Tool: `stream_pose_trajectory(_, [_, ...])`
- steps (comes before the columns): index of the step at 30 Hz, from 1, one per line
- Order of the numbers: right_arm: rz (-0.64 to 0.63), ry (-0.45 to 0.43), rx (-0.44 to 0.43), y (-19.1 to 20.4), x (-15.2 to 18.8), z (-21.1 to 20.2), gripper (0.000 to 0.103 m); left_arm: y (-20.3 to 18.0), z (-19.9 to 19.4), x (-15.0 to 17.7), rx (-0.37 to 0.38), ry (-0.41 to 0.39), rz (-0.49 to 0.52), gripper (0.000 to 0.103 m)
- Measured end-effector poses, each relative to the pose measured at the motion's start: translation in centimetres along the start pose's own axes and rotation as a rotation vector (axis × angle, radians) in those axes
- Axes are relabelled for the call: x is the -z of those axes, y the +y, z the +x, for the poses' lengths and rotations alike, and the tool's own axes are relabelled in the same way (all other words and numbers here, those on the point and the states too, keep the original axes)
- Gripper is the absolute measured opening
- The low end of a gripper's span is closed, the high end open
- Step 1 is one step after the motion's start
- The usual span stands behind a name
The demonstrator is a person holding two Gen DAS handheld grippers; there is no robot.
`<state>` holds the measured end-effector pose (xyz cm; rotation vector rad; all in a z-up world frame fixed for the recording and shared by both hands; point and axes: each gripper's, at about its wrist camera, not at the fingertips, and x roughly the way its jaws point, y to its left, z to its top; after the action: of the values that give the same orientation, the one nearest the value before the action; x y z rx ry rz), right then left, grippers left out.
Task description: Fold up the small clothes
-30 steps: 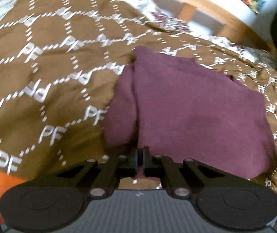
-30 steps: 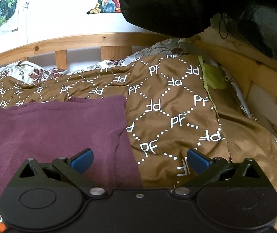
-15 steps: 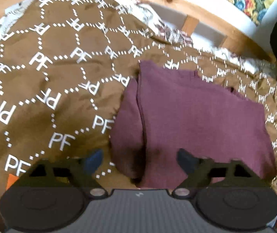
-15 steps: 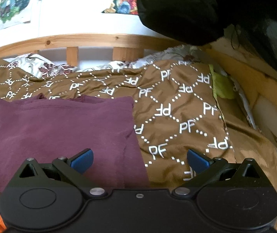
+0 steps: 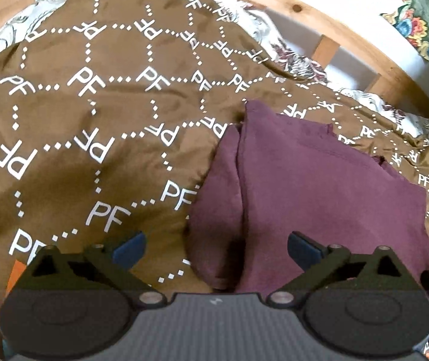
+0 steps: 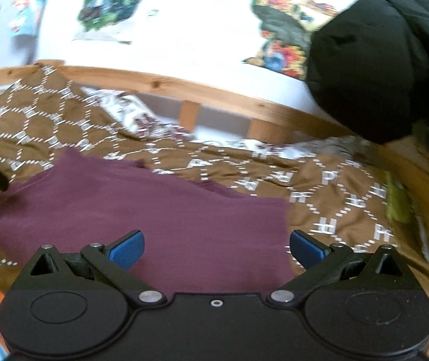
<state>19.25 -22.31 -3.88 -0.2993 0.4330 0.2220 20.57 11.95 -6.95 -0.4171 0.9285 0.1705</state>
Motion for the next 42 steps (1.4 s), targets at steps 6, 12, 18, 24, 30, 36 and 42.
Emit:
stream_pose_trajectory(6, [-0.066,0.005,-0.039,3.0,0.3,1.8,0.102,0.3,0.8,-0.3,-0.008,0.027,-0.031,0.102])
stream_pose_trajectory(12, [-0.039,0.035,-0.045,3.5,0.8,3.9,0.102,0.3,1.6,-0.5,-0.003,0.061,-0.04,0.102])
stream_pose_trajectory(18, [-0.069,0.105,-0.06,4.0,1.6,5.4,0.102,0.5,2.1,-0.6,-0.009,0.084,-0.059,0.102])
stream_pose_trajectory(24, [-0.07,0.156,-0.079,4.1,2.2,5.9,0.102,0.7,2.5,-0.7,-0.011,0.111,-0.071,0.102])
stream_pose_trajectory(30, [-0.065,0.194,-0.087,4.2,2.6,6.5,0.102,0.7,2.5,-0.7,-0.014,0.116,-0.072,0.102])
stream_pose_trajectory(36, [-0.055,0.2,-0.093,3.9,2.7,6.6,0.102,0.7,2.5,-0.8,-0.017,0.12,-0.072,0.102])
stream_pose_trajectory(42, [-0.047,0.204,-0.098,3.7,2.7,6.7,0.102,0.7,2.5,-0.8,-0.016,0.12,-0.072,0.102])
